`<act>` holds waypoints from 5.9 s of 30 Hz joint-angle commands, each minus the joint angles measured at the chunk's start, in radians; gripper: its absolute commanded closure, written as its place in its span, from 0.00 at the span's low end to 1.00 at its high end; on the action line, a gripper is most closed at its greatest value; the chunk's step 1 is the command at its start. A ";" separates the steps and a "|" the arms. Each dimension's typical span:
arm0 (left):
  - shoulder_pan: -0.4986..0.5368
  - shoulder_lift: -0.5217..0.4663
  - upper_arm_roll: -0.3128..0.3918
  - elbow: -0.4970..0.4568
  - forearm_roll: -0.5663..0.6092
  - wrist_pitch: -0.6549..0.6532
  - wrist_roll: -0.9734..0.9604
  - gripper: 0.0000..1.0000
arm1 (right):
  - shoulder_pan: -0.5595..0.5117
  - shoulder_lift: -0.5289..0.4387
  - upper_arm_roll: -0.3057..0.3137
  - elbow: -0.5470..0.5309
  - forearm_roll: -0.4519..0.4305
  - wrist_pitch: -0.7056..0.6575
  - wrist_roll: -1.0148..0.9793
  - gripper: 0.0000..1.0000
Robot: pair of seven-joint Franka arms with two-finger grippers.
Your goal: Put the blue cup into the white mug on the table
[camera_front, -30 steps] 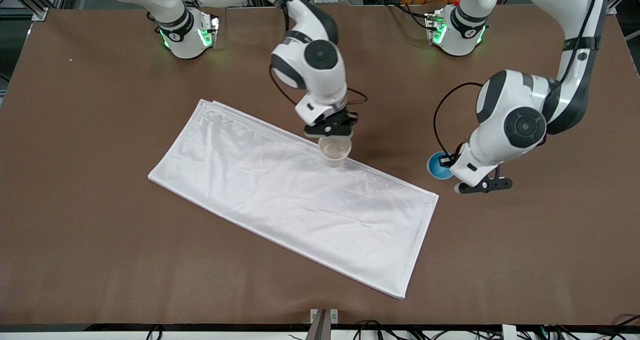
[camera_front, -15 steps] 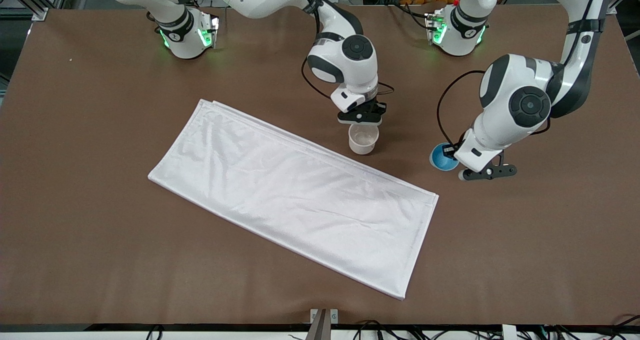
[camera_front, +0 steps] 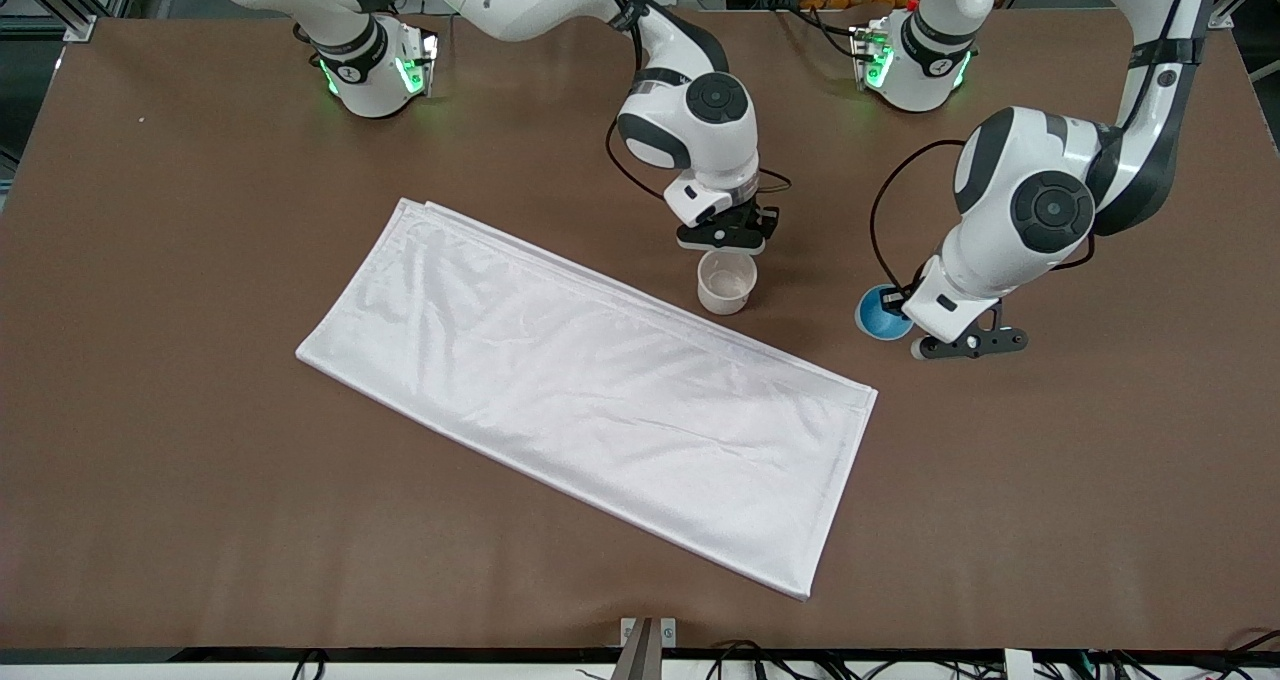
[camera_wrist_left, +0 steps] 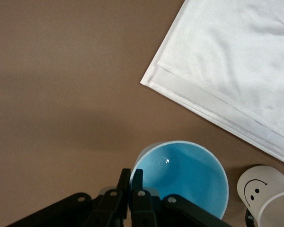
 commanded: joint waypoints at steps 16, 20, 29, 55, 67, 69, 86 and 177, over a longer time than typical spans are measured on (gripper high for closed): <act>-0.006 -0.156 -0.159 -0.218 -0.089 0.135 -0.169 1.00 | -0.210 -0.348 0.195 0.008 -0.005 -0.363 -0.029 0.00; -0.008 -0.127 -0.225 -0.217 -0.087 0.169 -0.267 1.00 | -0.281 -0.411 0.239 0.009 -0.001 -0.469 -0.117 0.00; -0.032 -0.063 -0.303 -0.177 -0.078 0.192 -0.402 1.00 | -0.520 -0.534 0.382 0.009 -0.001 -0.670 -0.305 0.00; -0.032 0.070 -0.297 -0.037 0.020 0.204 -0.468 0.00 | -0.792 -0.775 0.032 -0.147 0.111 -0.819 -1.043 0.00; 0.077 0.040 -0.286 0.082 0.065 0.119 -0.436 0.00 | -0.845 -0.819 -0.051 -0.261 0.111 -0.719 -1.198 0.00; 0.106 0.037 -0.286 0.094 0.072 0.082 -0.407 0.00 | -0.847 -0.819 -0.060 -0.258 0.111 -0.719 -1.207 0.00; 0.164 -0.120 -0.093 0.026 0.063 -0.073 0.096 0.00 | -0.887 -0.839 -0.094 -0.258 0.119 -0.719 -1.255 0.00; 0.094 -0.242 0.134 0.322 0.006 -0.437 0.411 0.00 | -0.887 -0.865 -0.103 -0.256 0.165 -0.735 -1.261 0.00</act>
